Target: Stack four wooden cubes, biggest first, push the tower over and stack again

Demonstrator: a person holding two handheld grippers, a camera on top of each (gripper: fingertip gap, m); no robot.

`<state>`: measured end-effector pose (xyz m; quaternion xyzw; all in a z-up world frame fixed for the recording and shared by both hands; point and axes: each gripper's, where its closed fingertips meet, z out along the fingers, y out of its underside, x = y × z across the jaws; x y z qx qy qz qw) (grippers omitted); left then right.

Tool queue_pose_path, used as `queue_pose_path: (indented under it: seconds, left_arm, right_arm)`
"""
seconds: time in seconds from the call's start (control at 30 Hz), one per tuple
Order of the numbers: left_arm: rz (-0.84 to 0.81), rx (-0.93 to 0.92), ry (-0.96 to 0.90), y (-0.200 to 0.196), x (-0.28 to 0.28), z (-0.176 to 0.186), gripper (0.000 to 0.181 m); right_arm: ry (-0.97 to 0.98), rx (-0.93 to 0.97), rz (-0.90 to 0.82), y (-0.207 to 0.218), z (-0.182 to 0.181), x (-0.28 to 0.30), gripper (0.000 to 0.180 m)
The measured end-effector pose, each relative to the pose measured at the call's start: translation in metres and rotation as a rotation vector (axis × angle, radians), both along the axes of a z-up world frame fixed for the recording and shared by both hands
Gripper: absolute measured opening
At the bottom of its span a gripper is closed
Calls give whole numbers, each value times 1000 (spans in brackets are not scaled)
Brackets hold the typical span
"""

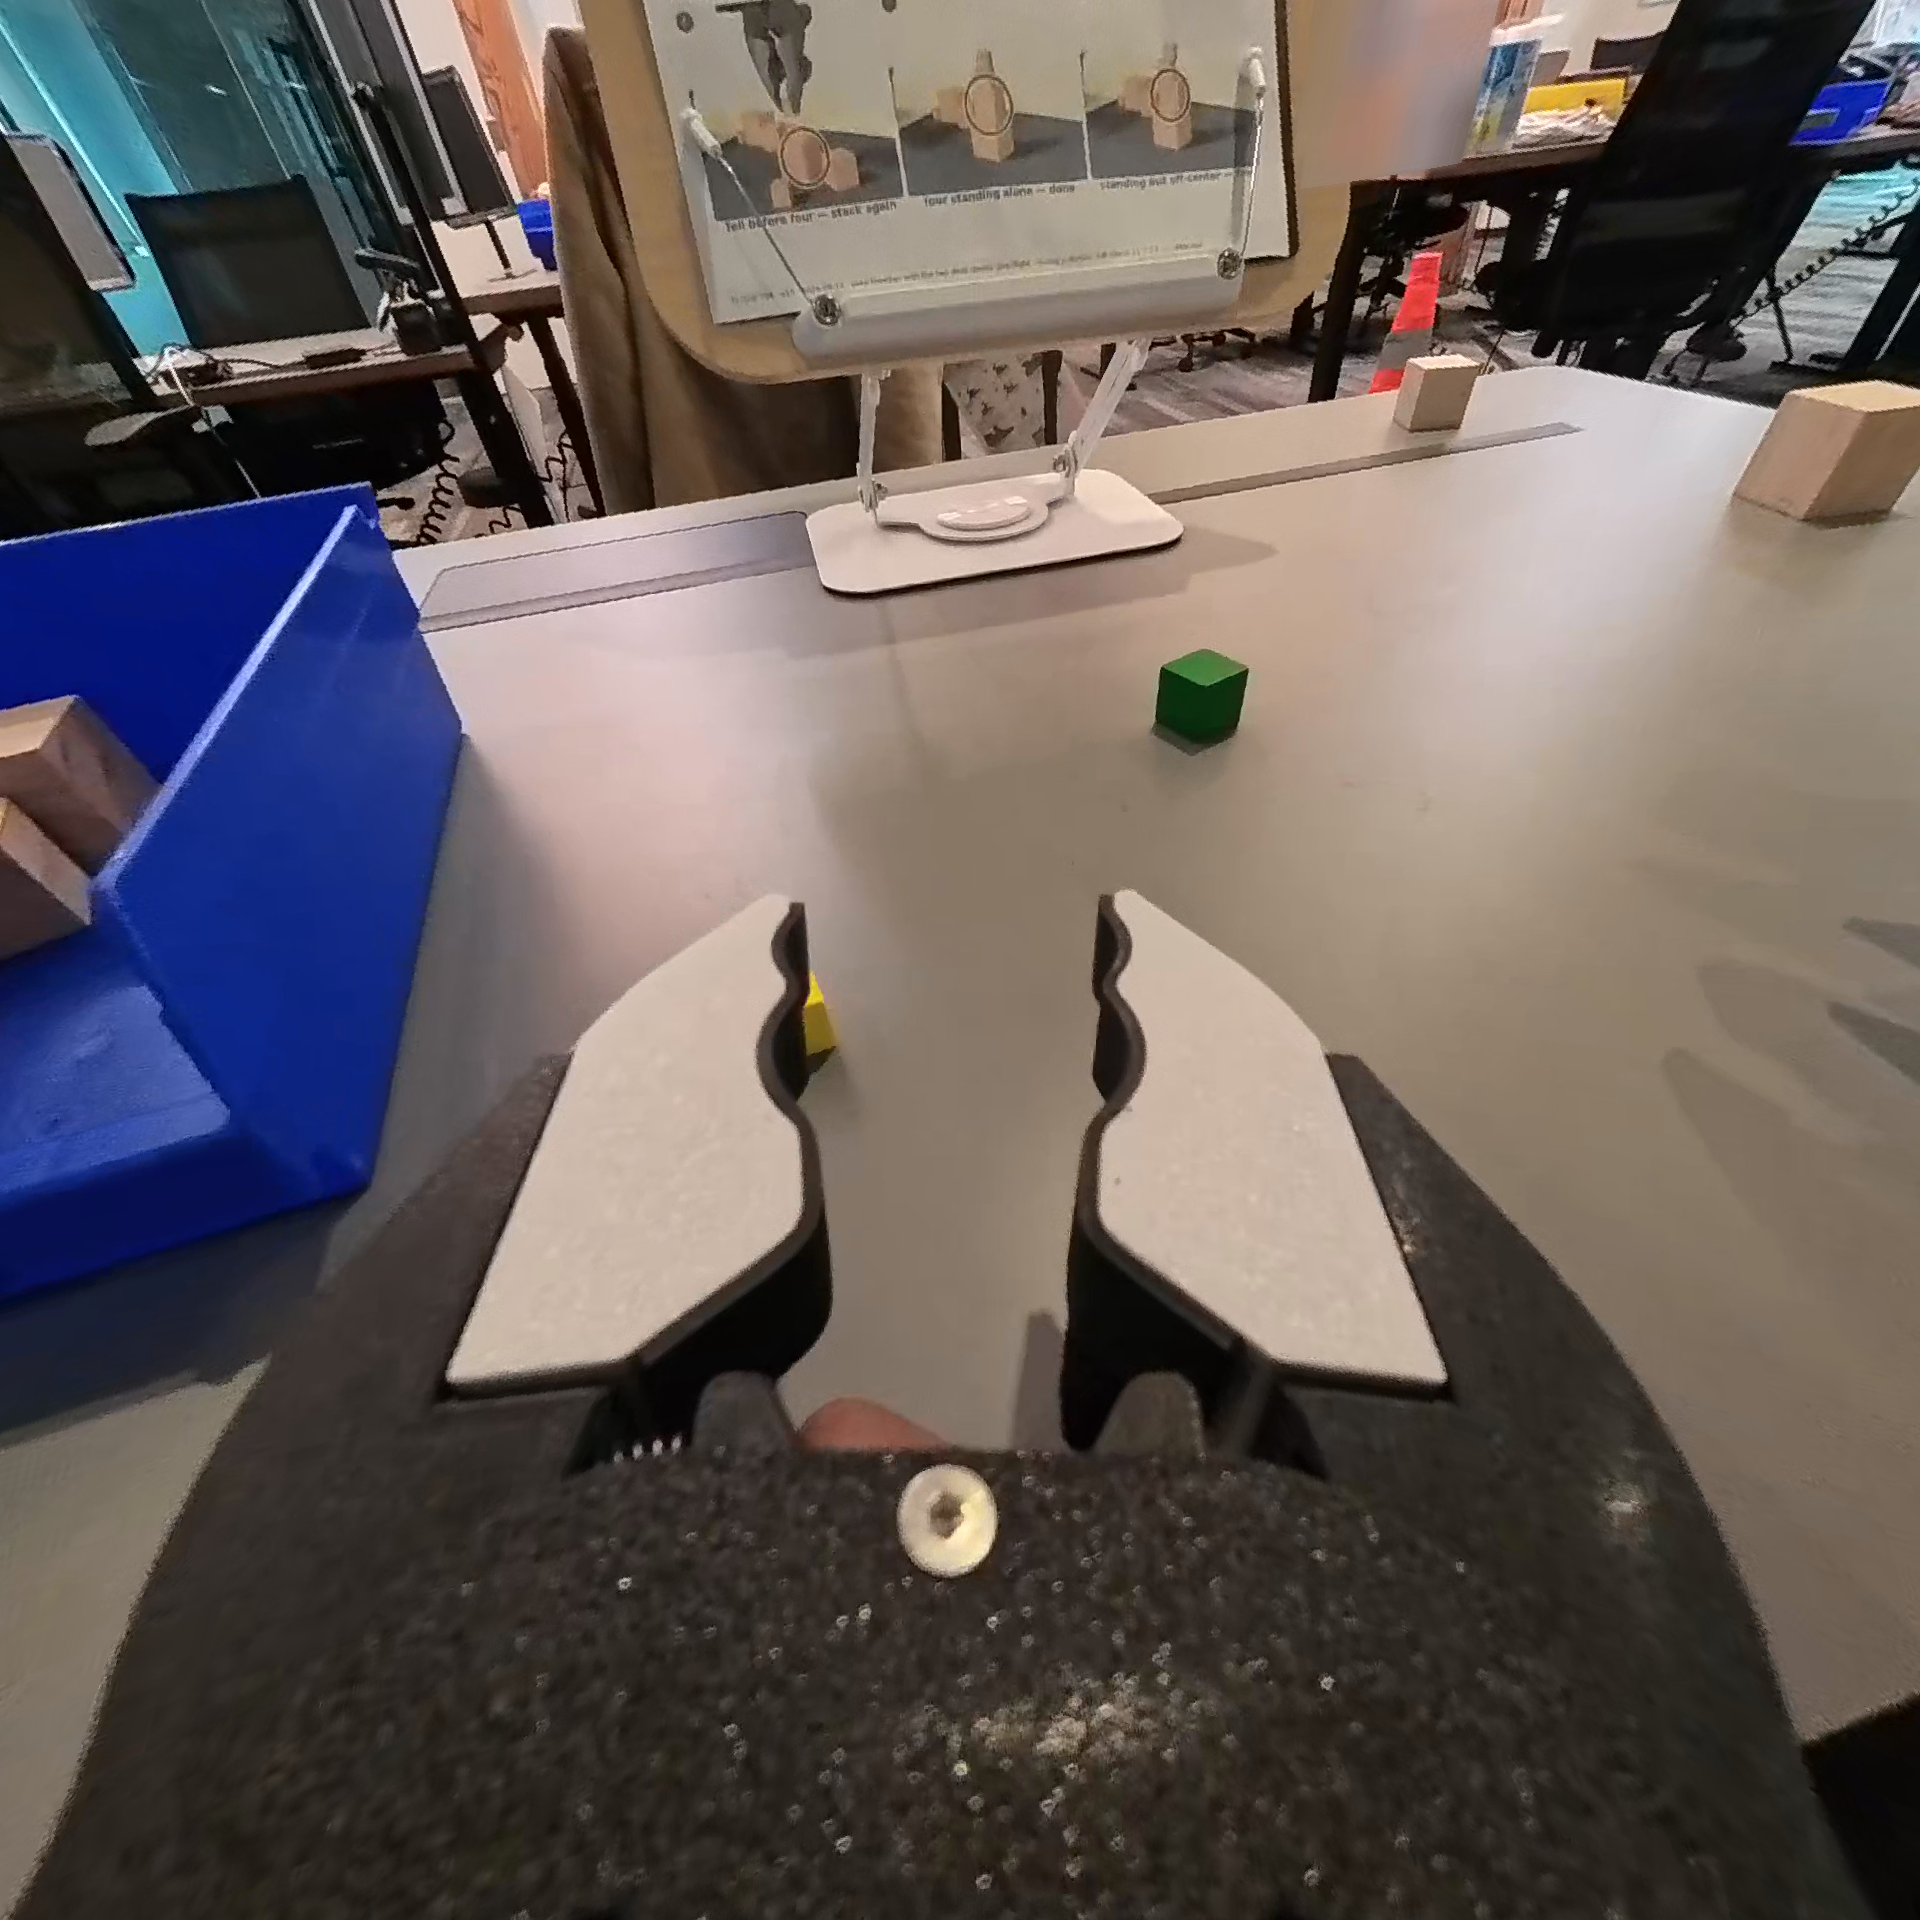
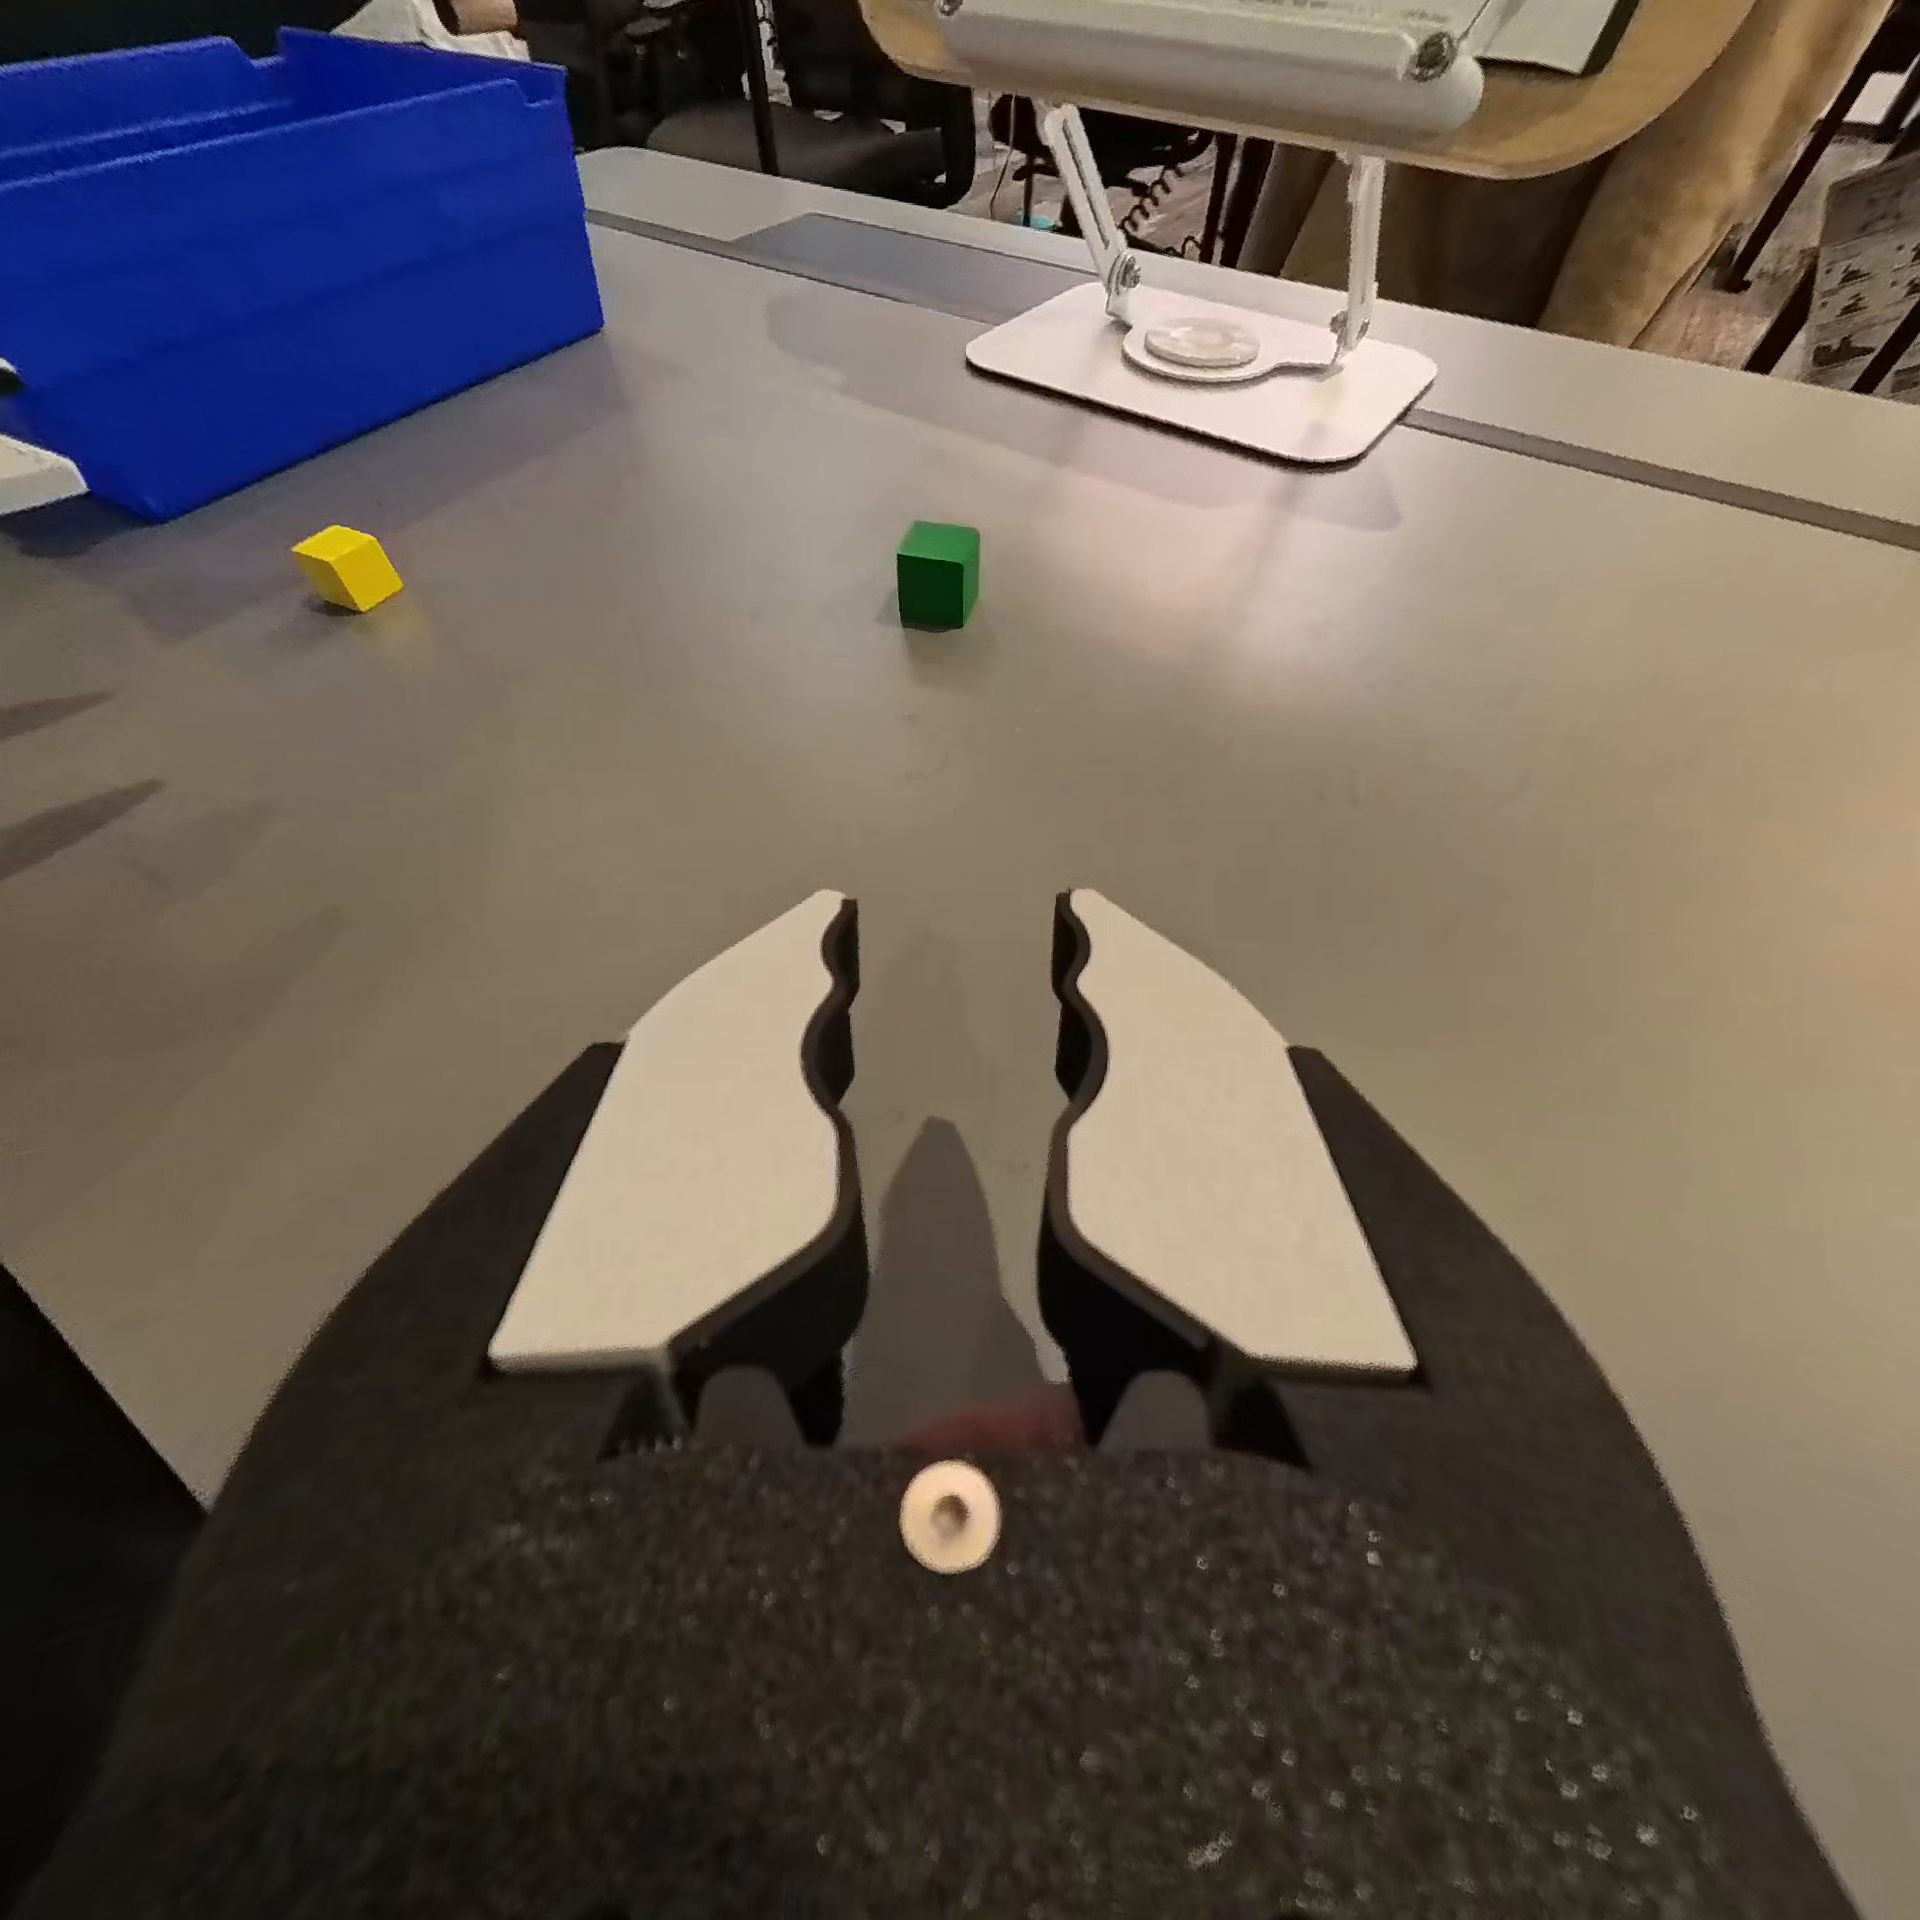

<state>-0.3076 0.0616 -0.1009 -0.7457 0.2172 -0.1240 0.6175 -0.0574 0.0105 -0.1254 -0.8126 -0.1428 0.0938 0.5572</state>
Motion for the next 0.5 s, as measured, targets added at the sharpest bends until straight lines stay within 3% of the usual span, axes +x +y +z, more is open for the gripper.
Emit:
queue_pose_path:
  seconds: [0.37, 0.5]
  left_arm:
    - [-29, 6, 21, -6, 2, -1, 53]
    - [-53, -18, 0, -11, 7, 0, 53]
  right_arm:
    - [-55, 0, -47, 2, -2, 3, 35]
    - [-112, 63, -179, 3, 10, 34, 36]
